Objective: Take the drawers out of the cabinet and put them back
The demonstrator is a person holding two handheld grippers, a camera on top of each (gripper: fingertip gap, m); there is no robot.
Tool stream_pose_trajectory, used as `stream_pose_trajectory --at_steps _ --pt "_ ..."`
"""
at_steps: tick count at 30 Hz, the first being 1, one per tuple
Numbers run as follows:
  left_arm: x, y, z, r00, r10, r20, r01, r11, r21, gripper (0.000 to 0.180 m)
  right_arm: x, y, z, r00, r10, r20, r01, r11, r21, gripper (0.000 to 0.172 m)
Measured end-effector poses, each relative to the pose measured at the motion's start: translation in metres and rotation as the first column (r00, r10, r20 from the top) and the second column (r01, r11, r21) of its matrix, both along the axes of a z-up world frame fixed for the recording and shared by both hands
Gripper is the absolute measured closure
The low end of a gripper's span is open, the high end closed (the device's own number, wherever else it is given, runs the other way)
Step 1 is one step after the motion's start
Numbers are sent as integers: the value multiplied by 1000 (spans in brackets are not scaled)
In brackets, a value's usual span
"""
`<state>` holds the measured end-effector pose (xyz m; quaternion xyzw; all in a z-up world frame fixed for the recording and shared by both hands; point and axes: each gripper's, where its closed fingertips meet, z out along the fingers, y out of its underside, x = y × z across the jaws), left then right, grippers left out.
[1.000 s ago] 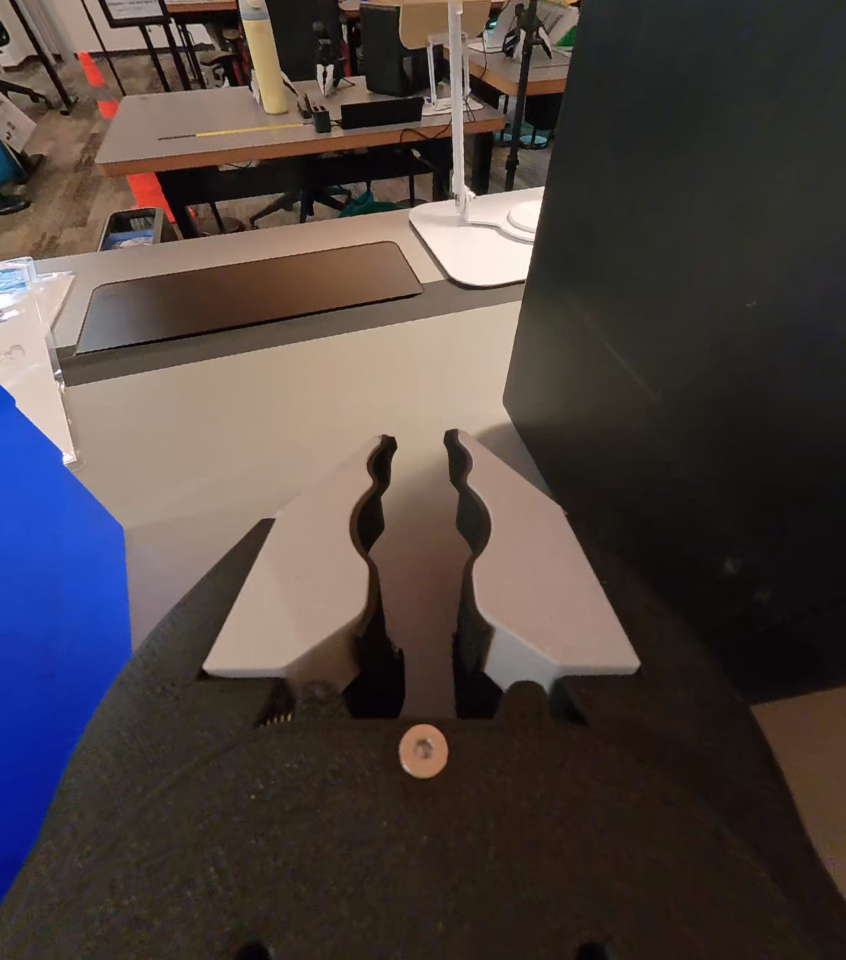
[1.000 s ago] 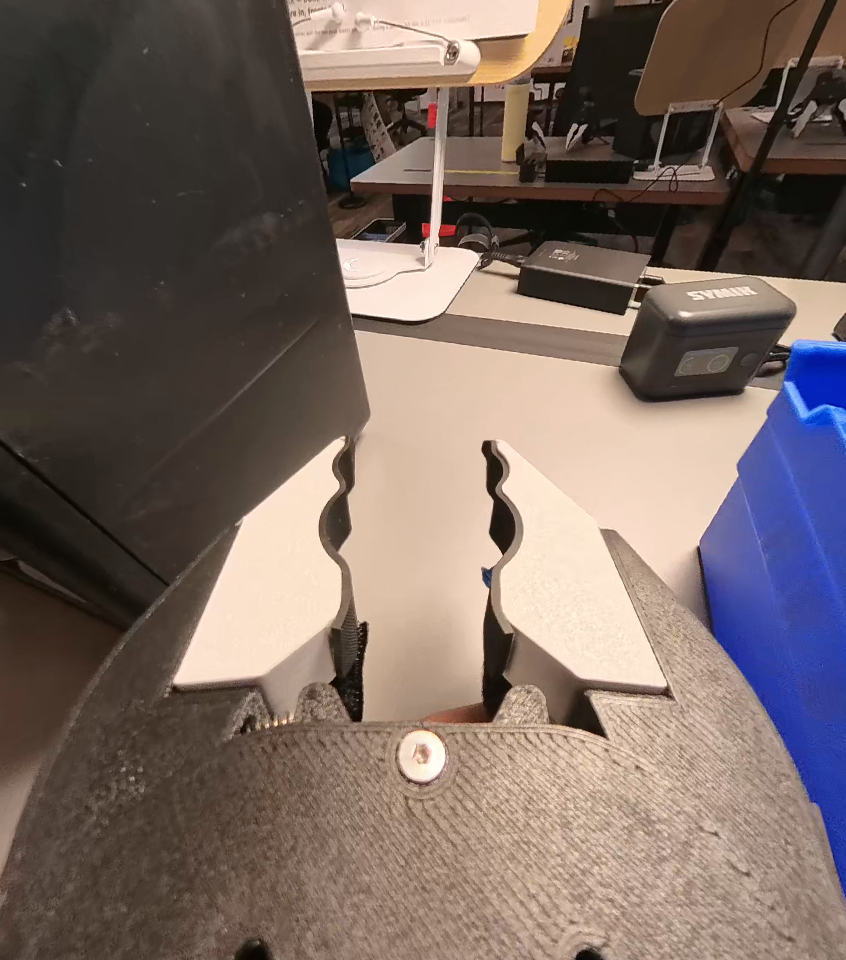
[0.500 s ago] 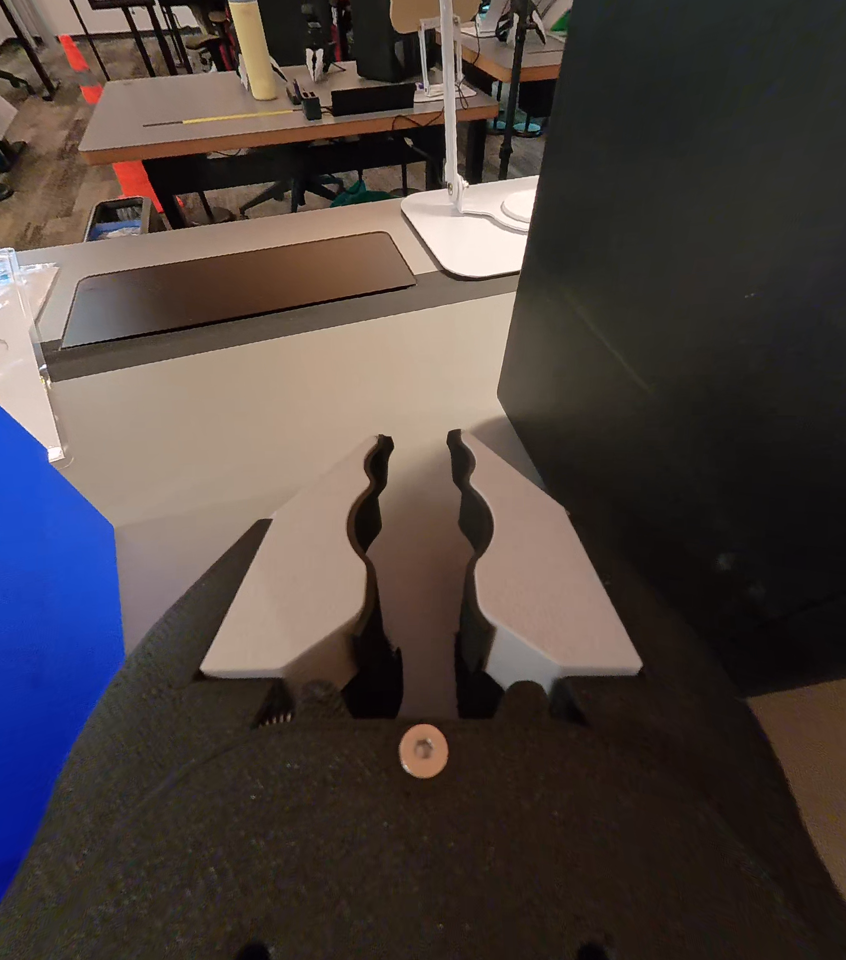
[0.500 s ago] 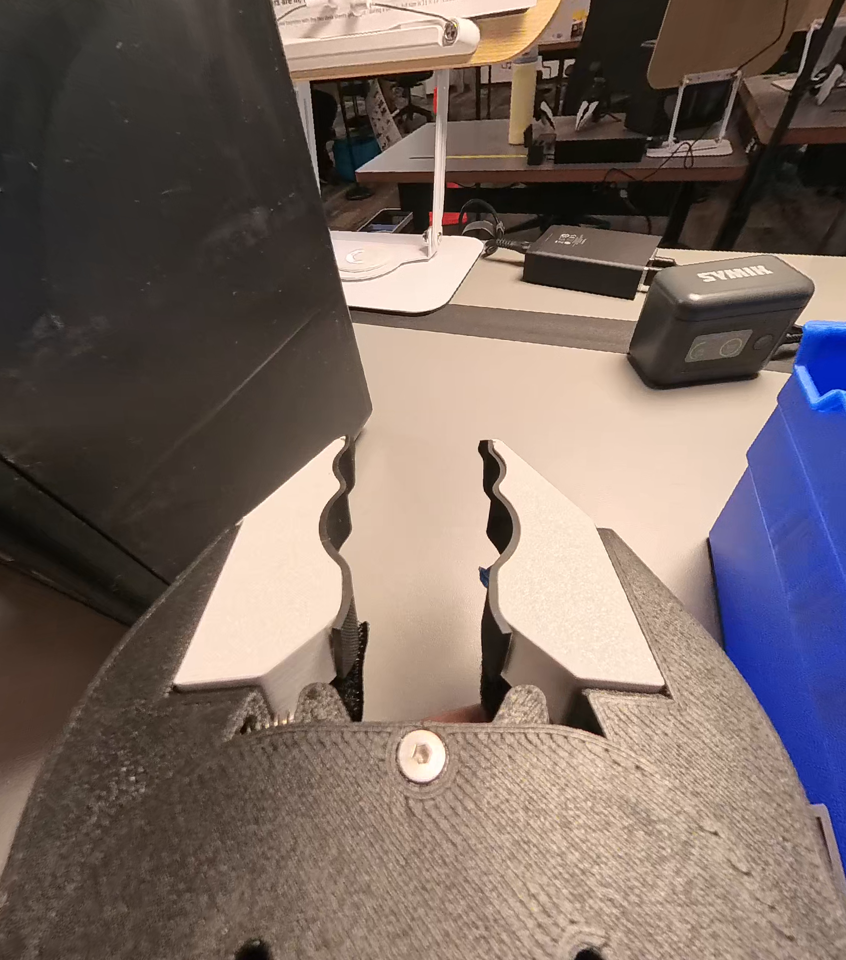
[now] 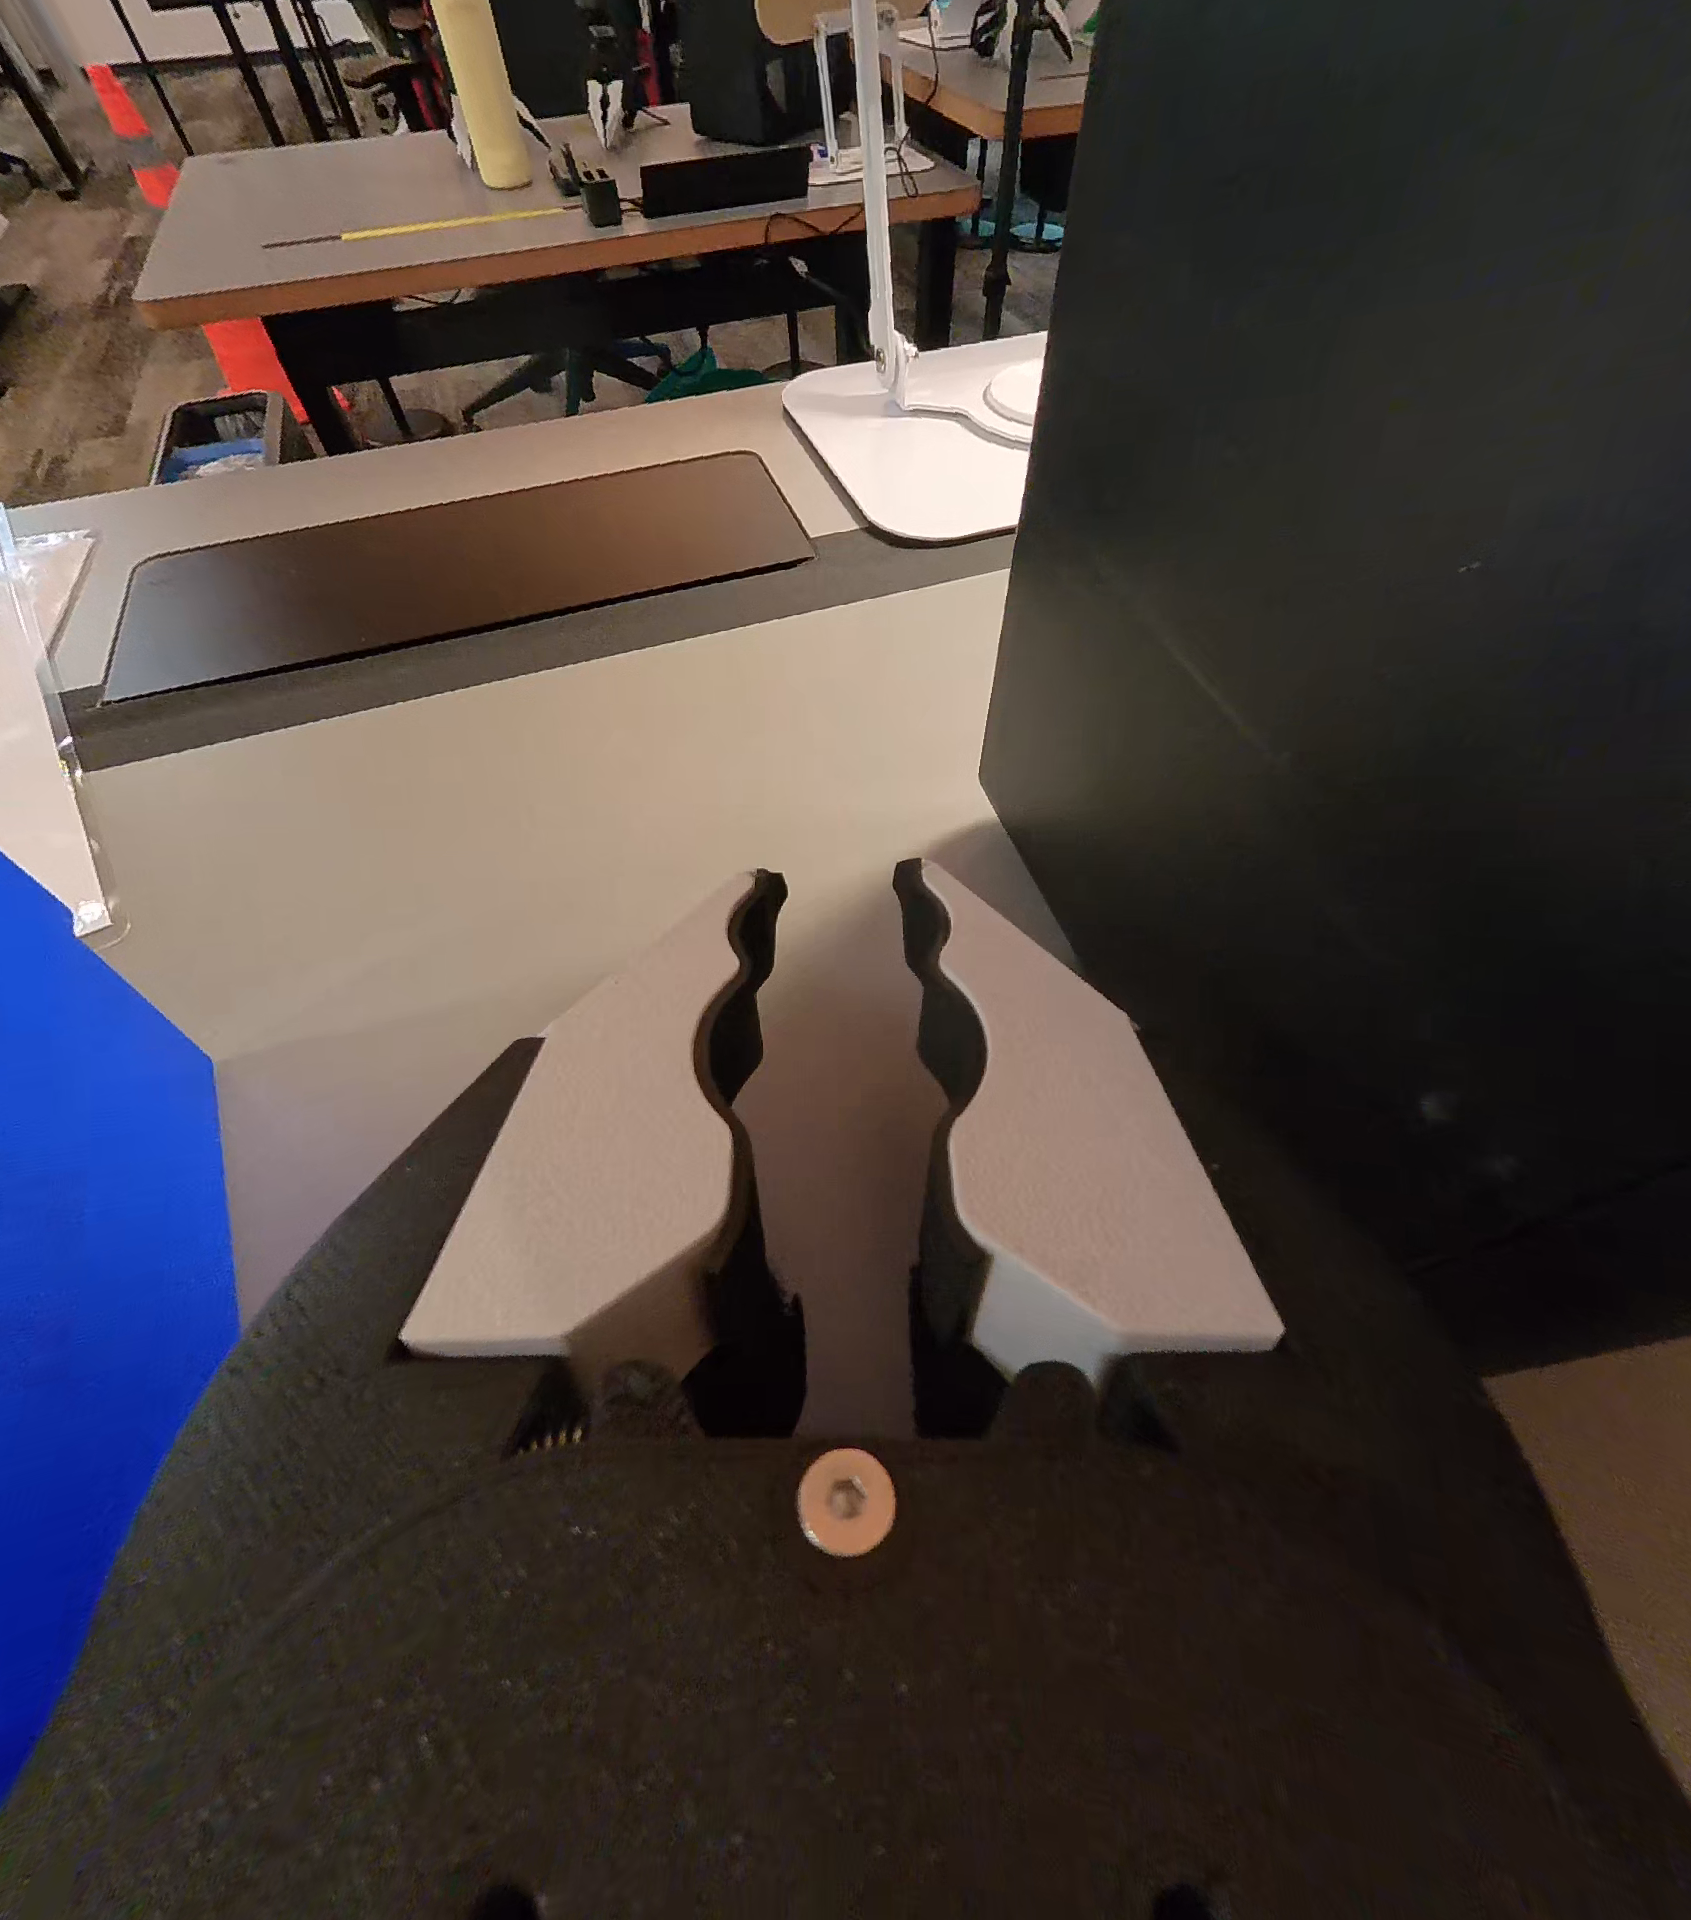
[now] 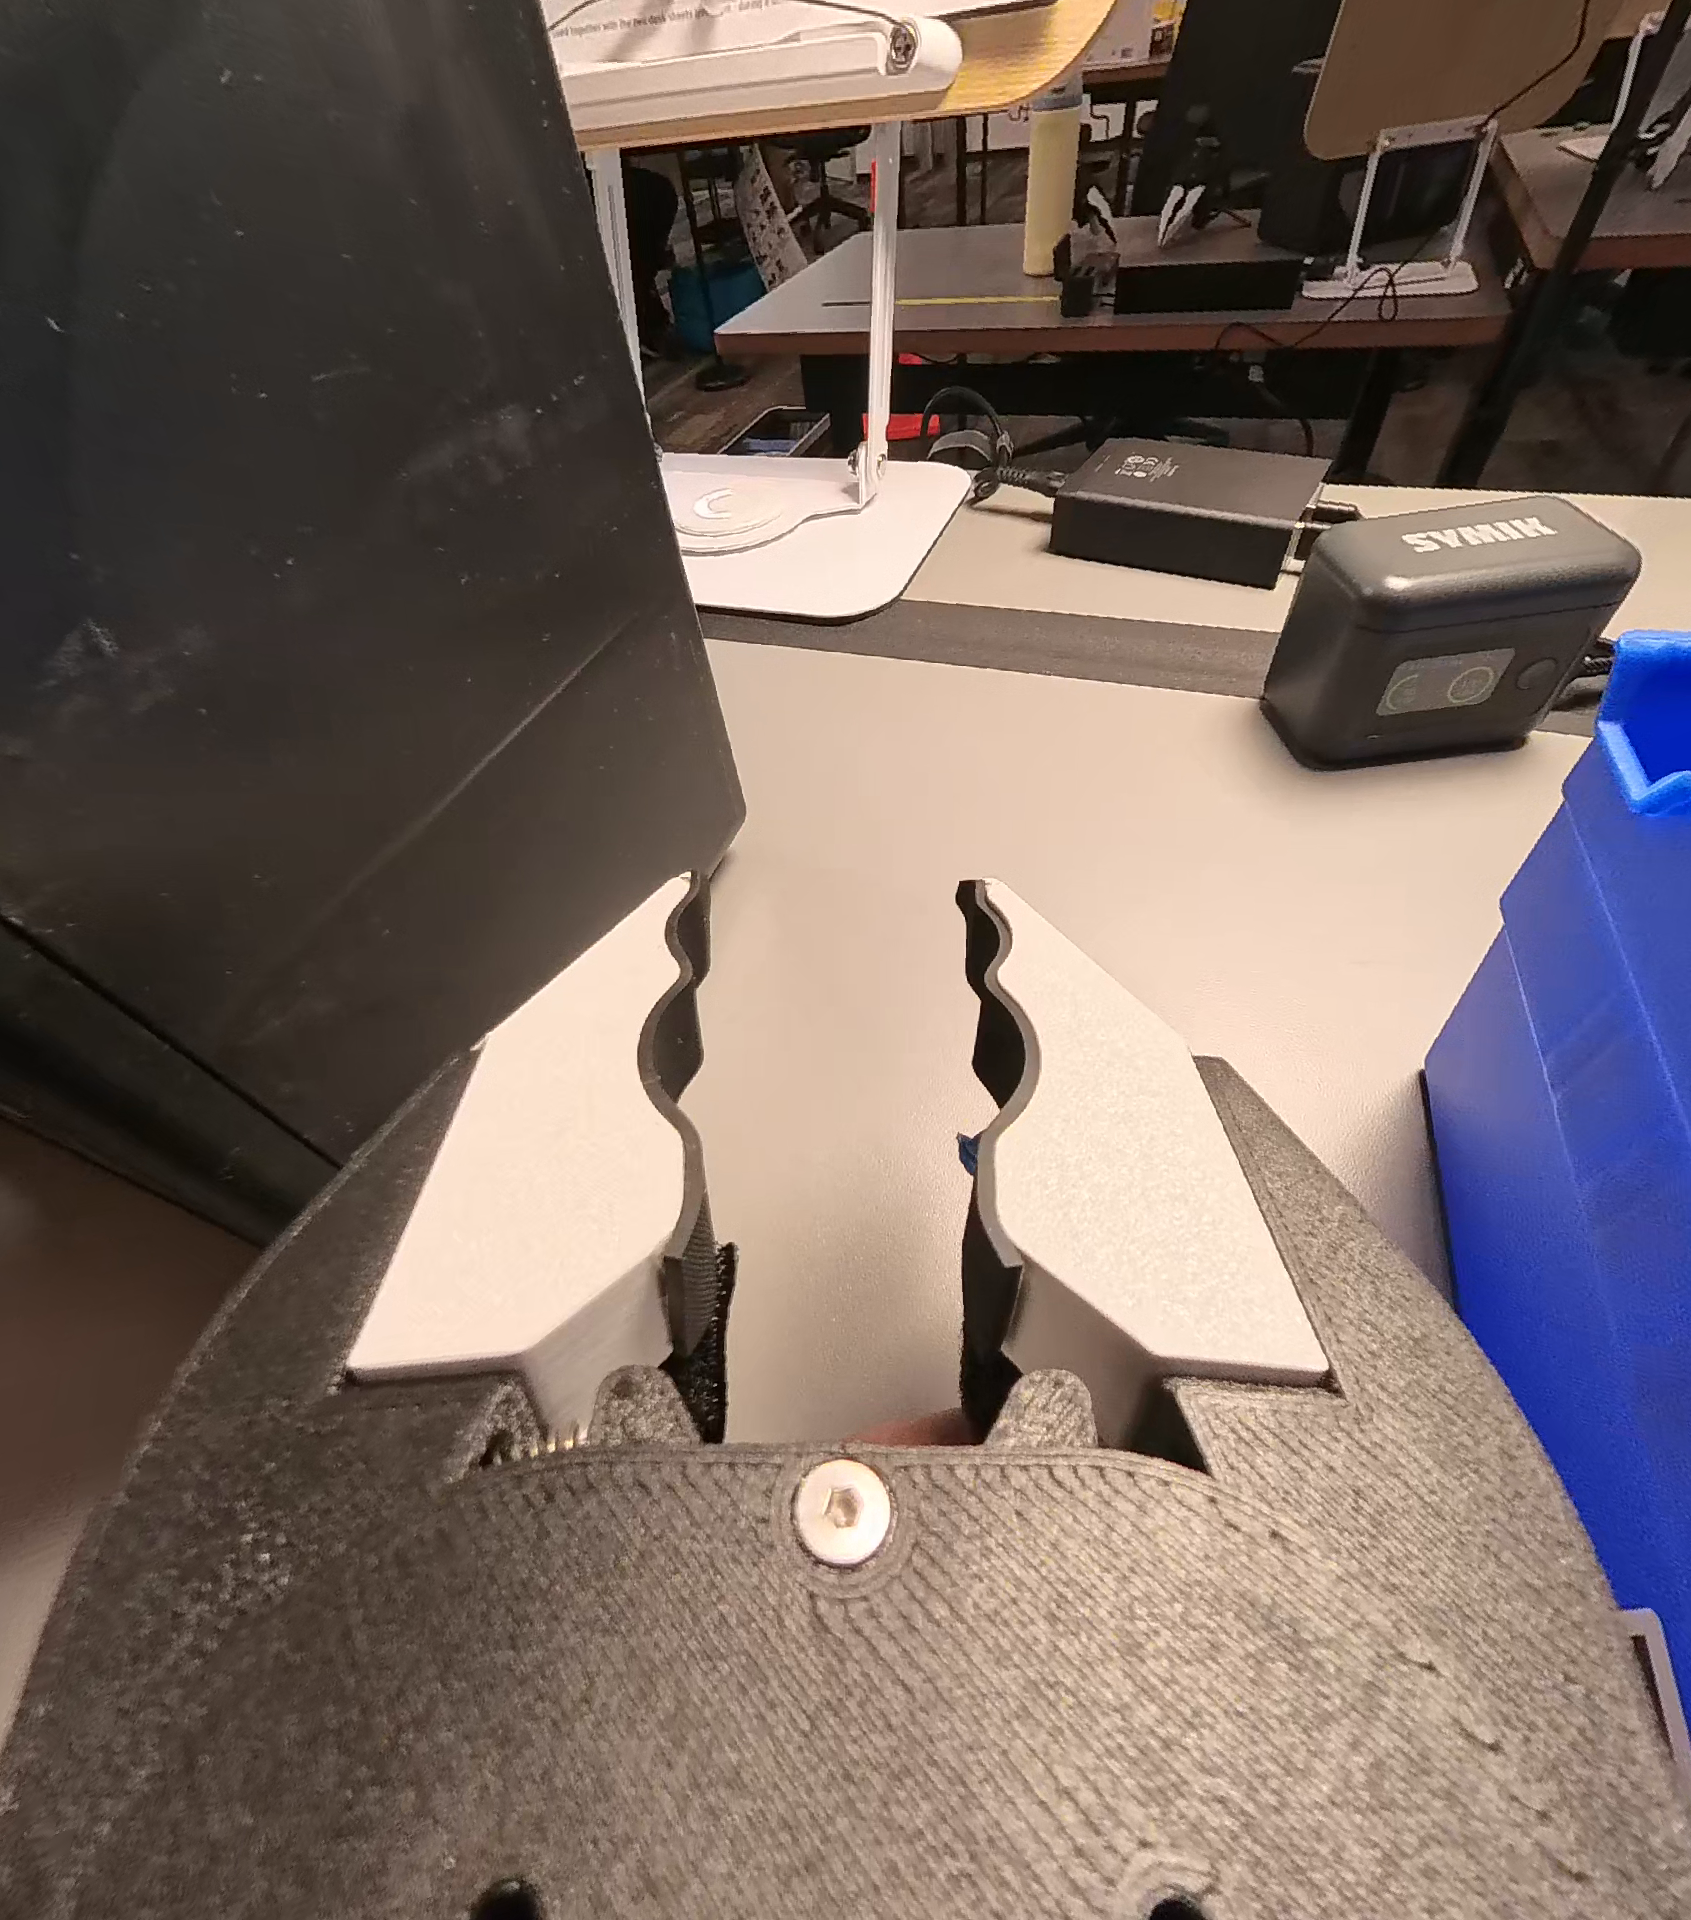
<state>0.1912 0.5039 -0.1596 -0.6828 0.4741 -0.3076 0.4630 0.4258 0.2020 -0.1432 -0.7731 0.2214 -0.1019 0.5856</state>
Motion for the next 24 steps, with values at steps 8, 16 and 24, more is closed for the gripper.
stream_pose_trajectory --at_steps 8,16,24 --pt "0 0 0 1000 0 0 0 1000 0 157 0 0 0 1000 1 -2 -1 1000 0 120" --pt "1 -1 -1 1000 -8 -8 8 1000 -2 157 -1 0 -1 1000 4 -3 -4 1000 -8 120" --pt "2 -4 -2 1000 -24 -16 24 1000 2 157 -2 1 -2 1000 15 -9 -15 1000 -10 121"
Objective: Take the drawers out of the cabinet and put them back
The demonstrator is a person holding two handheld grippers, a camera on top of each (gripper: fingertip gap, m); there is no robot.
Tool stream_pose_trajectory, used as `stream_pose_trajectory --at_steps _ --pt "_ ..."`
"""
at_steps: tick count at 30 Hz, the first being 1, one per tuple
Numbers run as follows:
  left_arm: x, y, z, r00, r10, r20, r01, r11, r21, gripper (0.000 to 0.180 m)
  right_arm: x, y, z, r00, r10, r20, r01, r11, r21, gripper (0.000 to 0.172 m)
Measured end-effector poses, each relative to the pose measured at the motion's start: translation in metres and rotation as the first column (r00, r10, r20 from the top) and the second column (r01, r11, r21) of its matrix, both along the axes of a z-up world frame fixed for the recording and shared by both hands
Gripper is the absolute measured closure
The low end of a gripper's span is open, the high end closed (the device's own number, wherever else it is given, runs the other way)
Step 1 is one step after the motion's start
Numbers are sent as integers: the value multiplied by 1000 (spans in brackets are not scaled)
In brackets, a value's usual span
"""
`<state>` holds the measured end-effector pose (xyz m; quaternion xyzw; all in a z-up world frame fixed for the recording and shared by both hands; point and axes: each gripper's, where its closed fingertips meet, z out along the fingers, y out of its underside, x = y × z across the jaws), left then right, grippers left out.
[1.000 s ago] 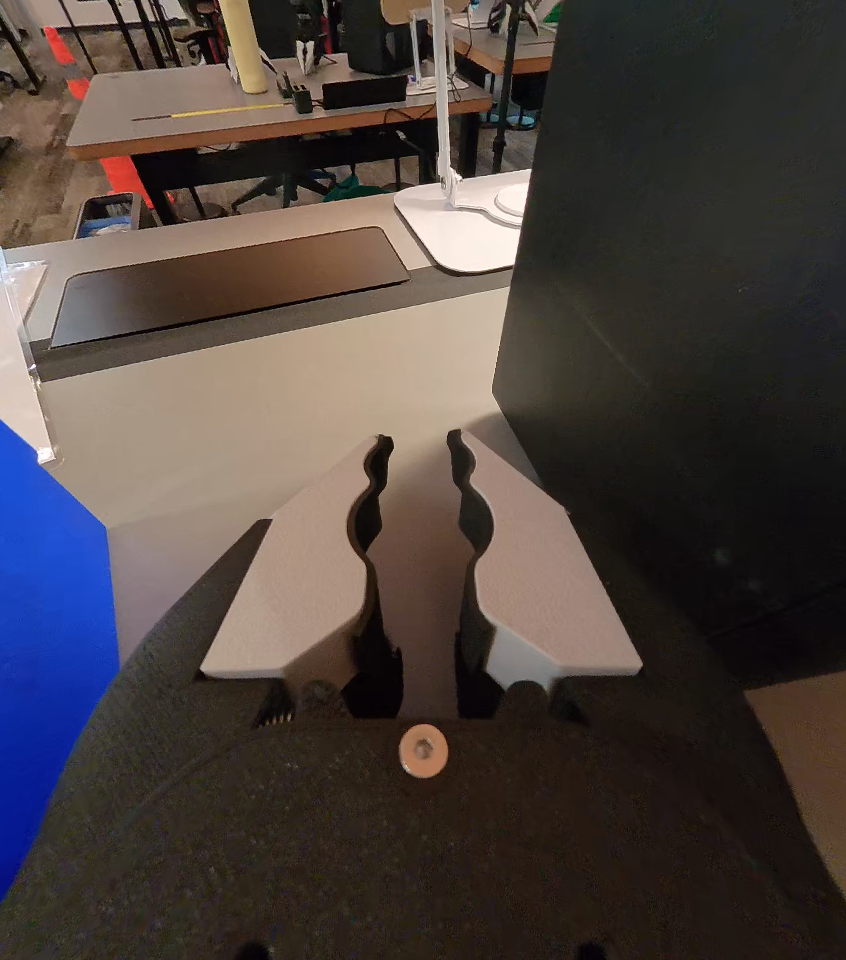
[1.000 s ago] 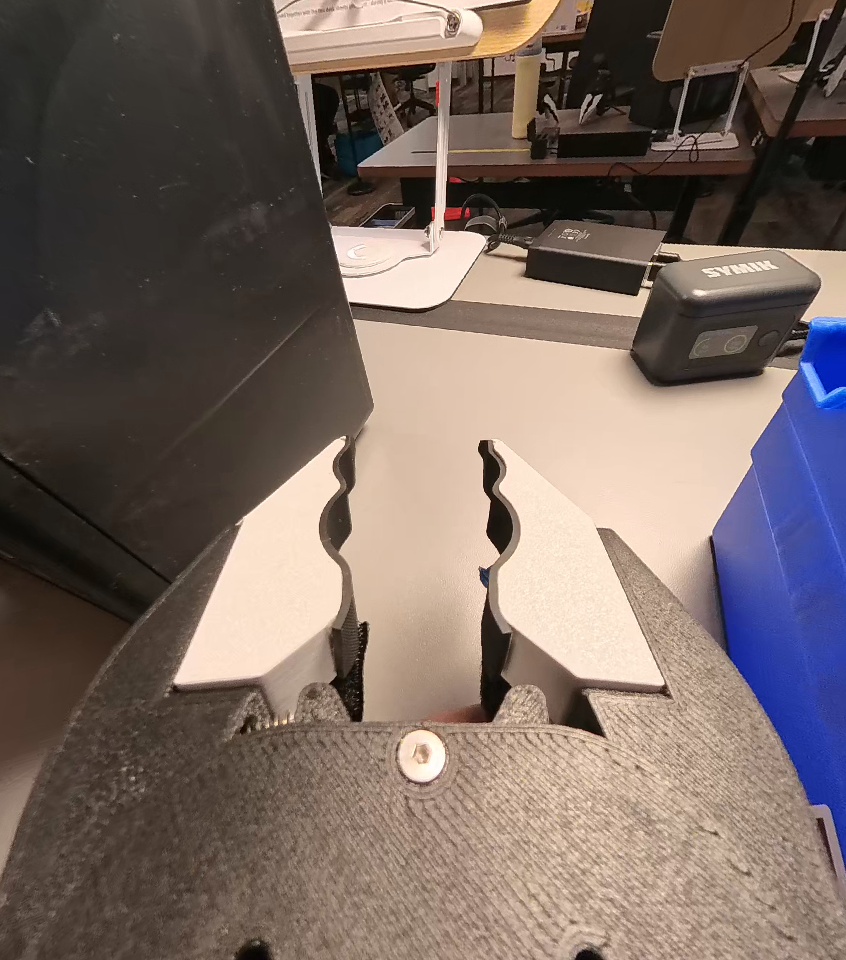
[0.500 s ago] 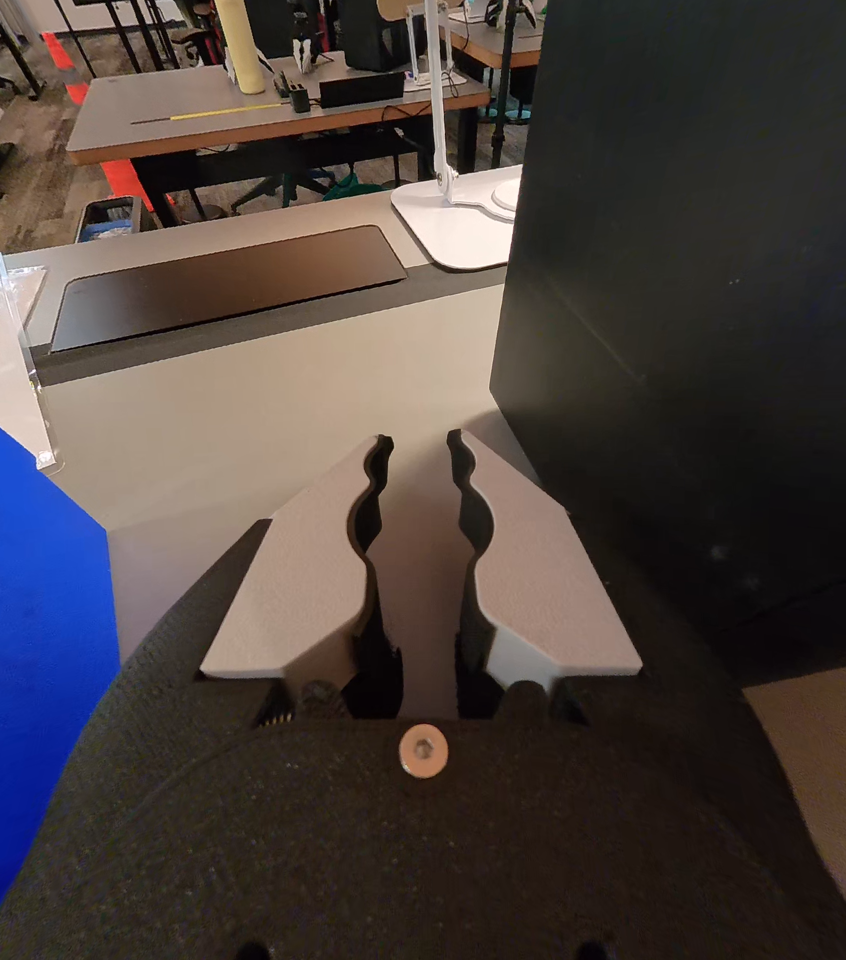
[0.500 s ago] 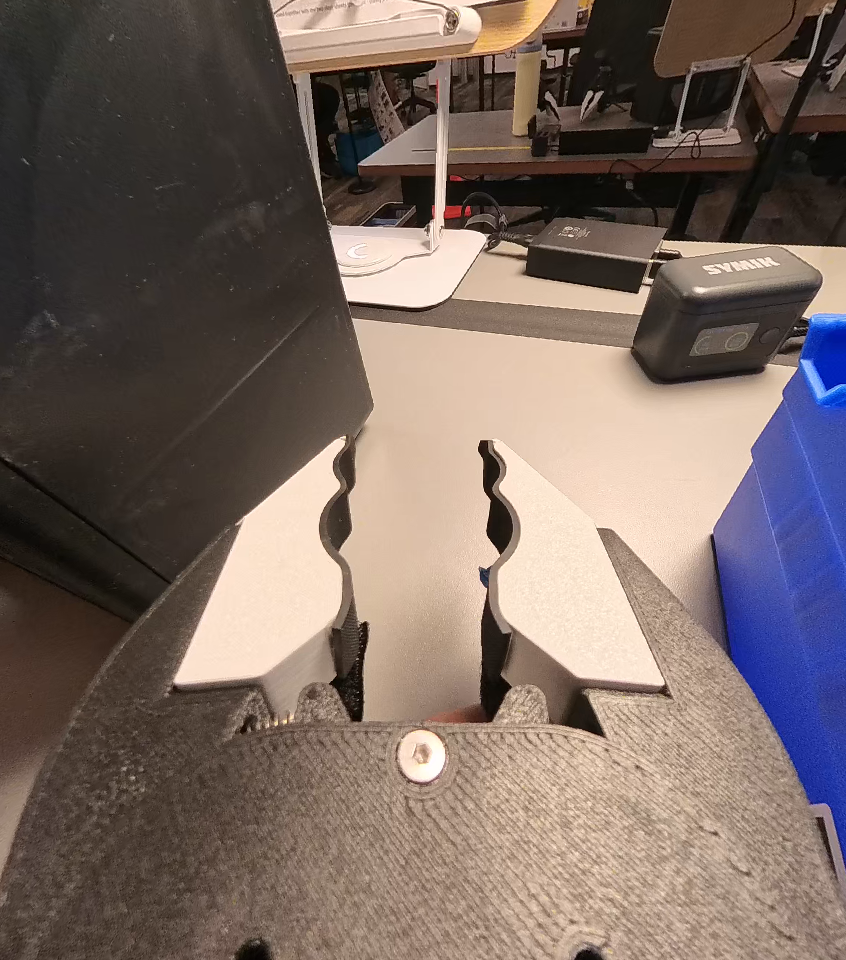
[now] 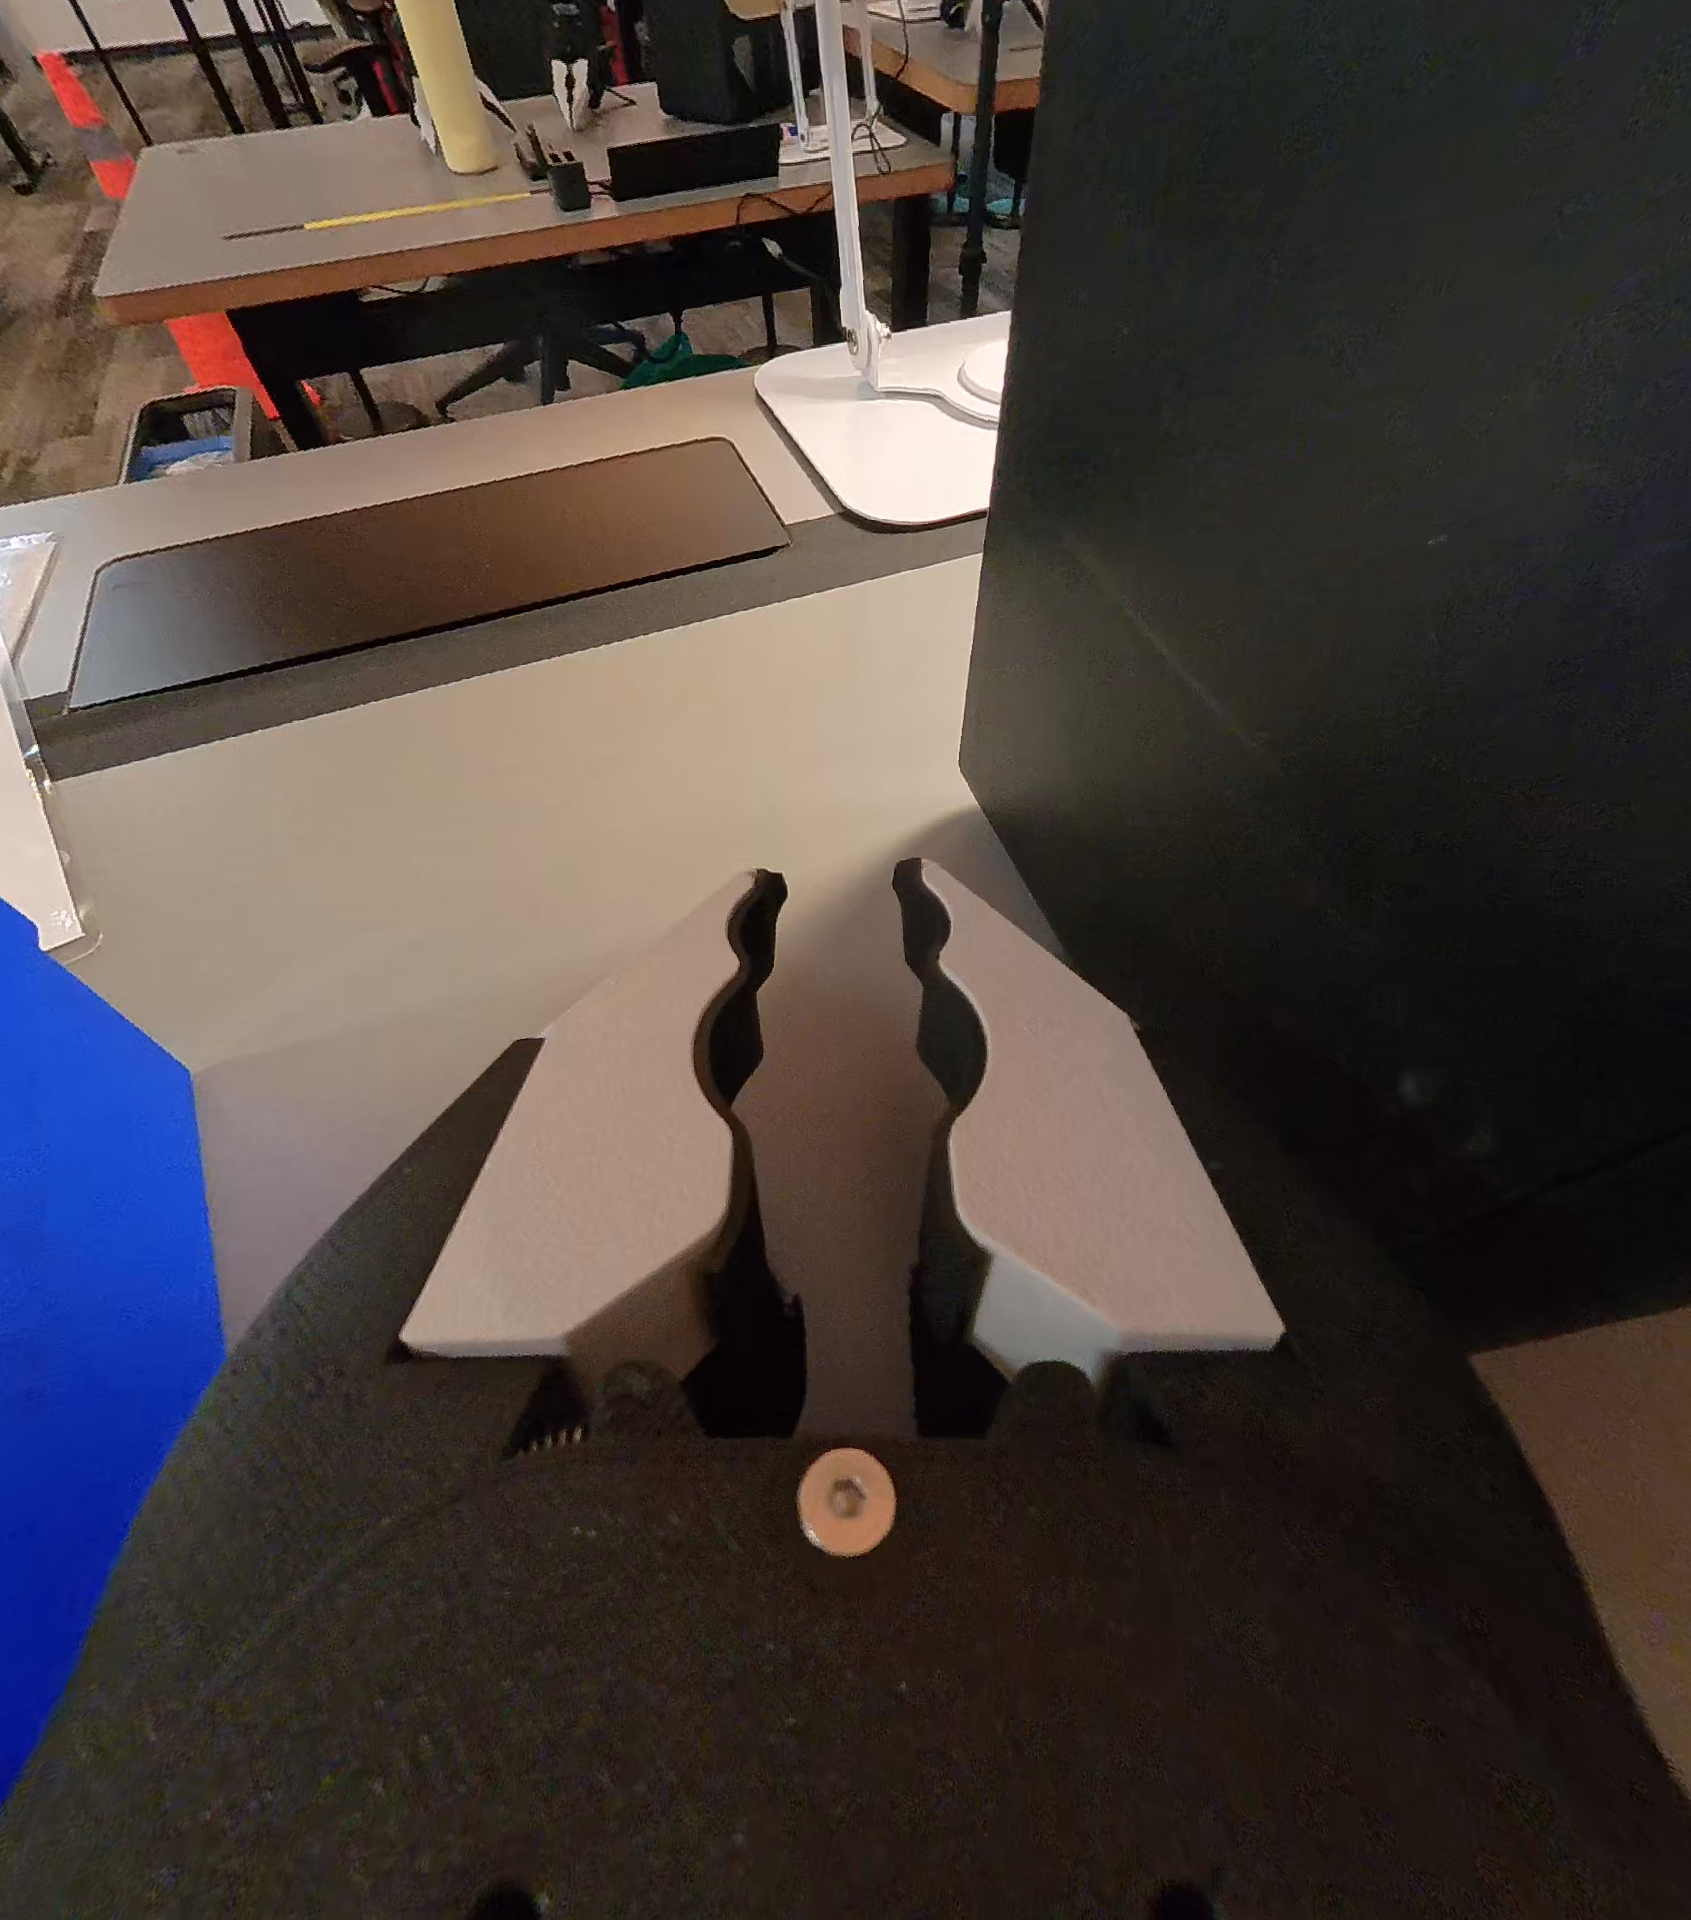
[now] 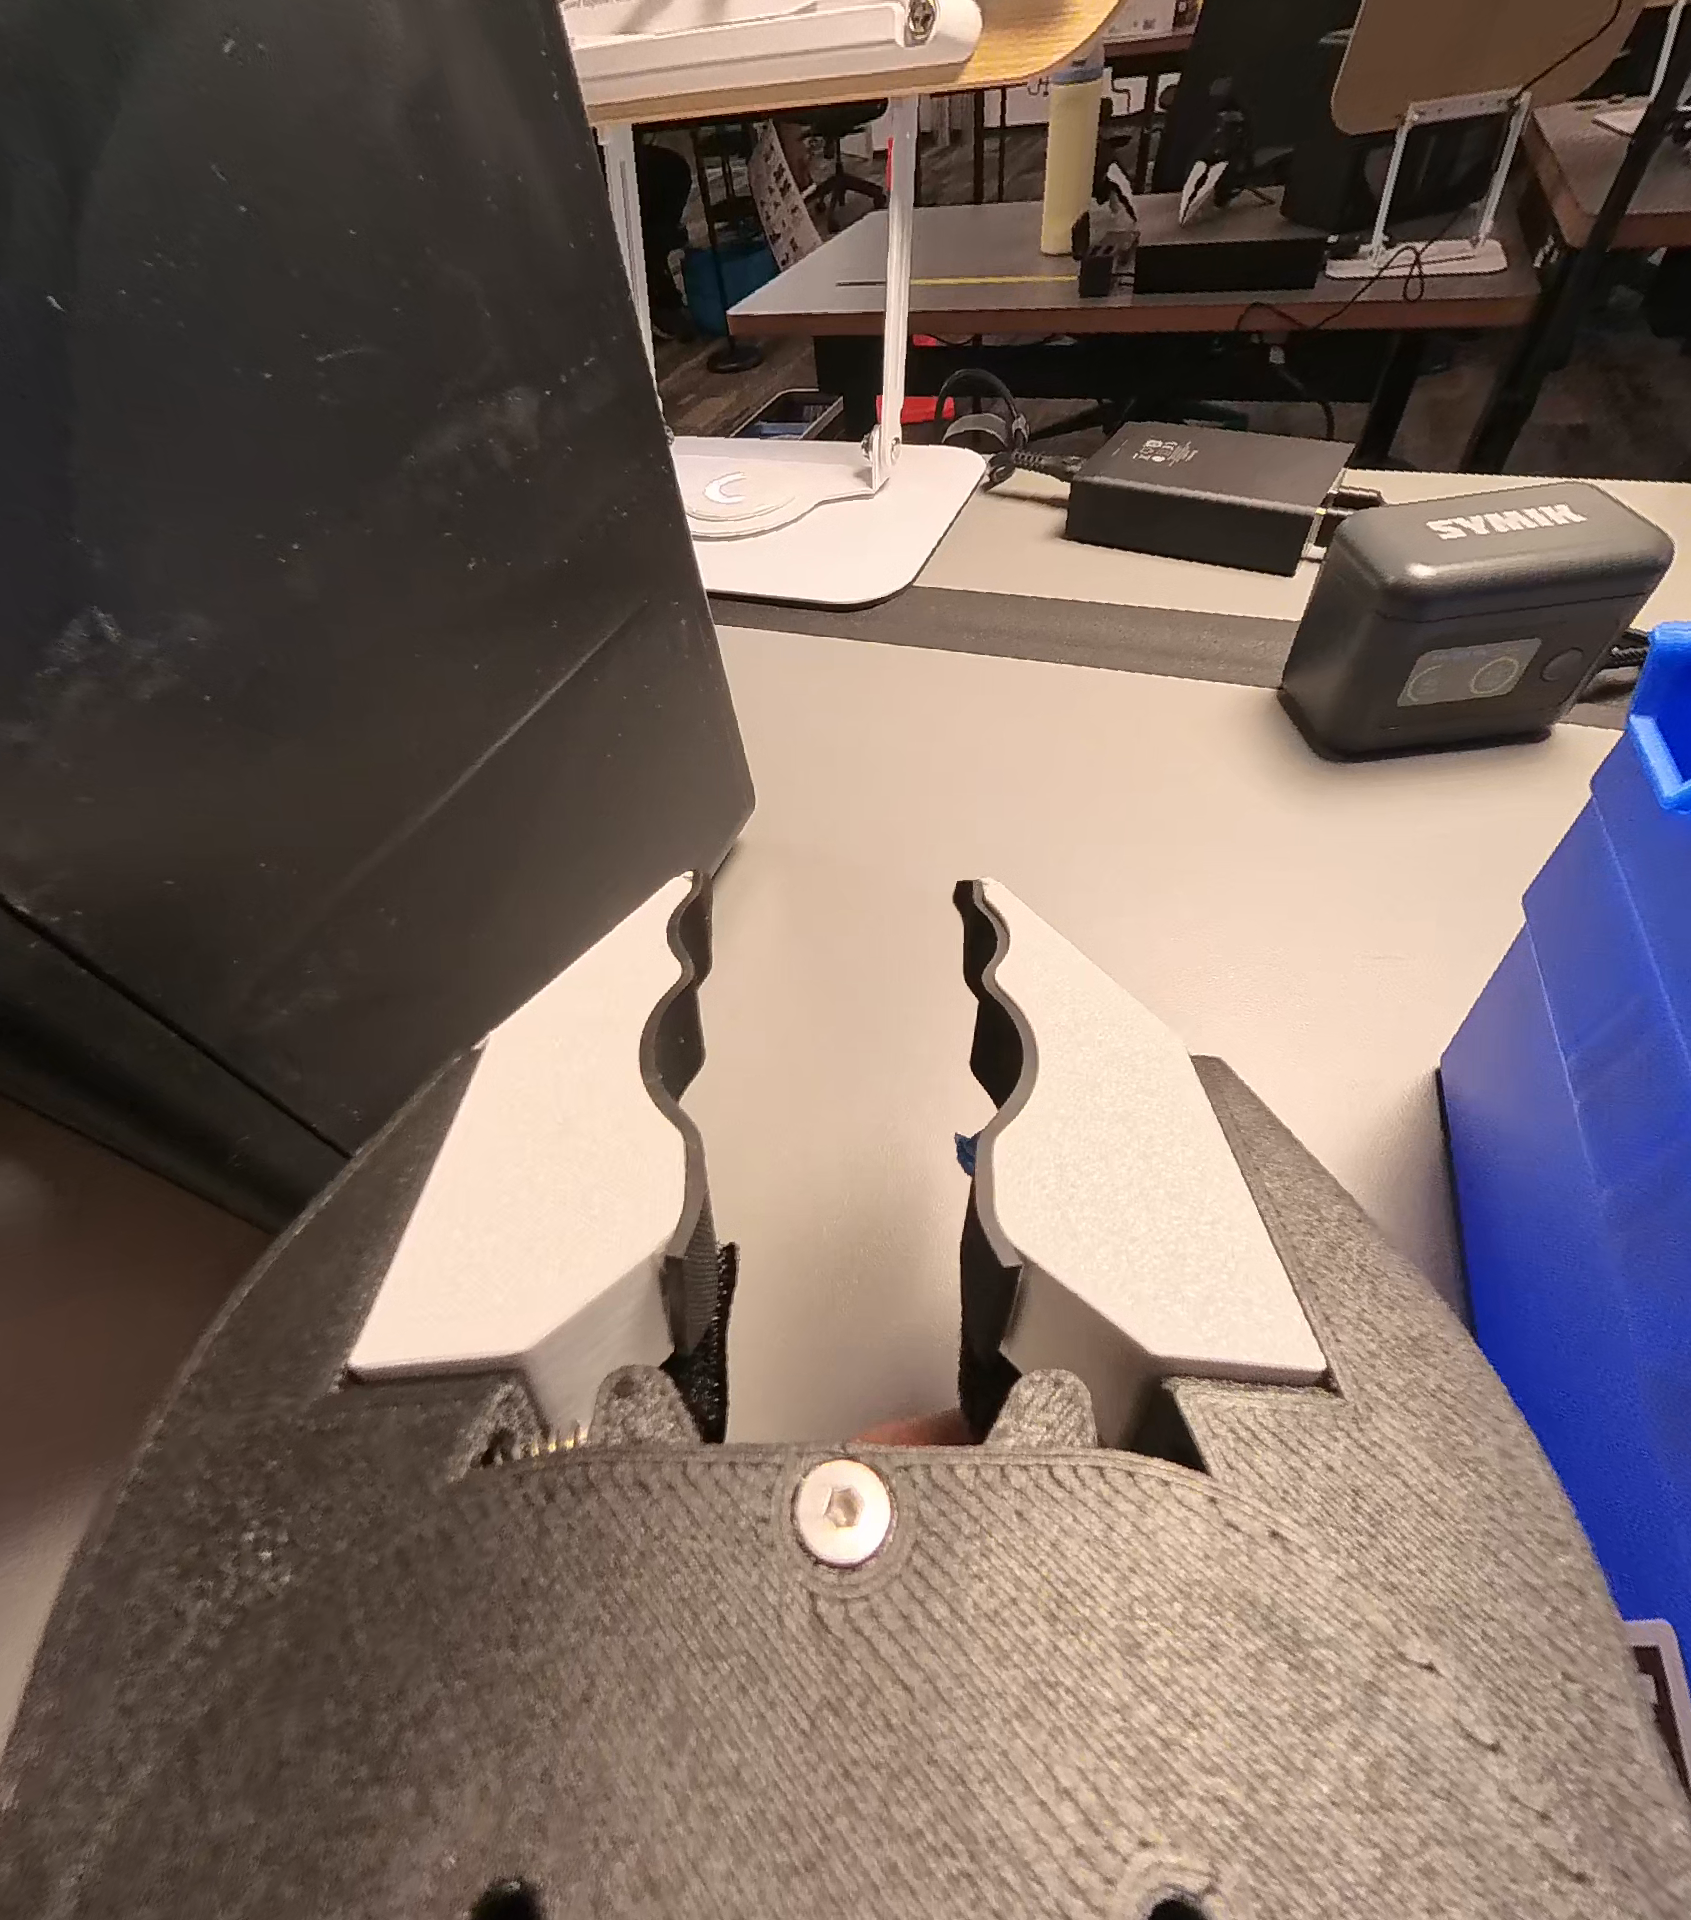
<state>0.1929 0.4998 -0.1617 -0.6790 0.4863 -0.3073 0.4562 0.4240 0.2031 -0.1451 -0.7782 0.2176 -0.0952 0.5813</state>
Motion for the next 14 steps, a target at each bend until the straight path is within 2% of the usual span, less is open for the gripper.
stream_pose_trajectory --at_steps 6,11,14 --pt "1 -4 -1 1000 -26 -4 26 1000 -1 157 -3 2 -3 1000 20 -4 -20 1000 -18 124" --pt "0 -13 -1 994 -111 -5 111 994 -14 159 -11 5 -6 996 84 -22 -84 996 -30 127" --pt "-1 -20 -1 984 -174 -26 175 984 41 165 -17 8 -5 990 136 -39 -137 990 -18 127"
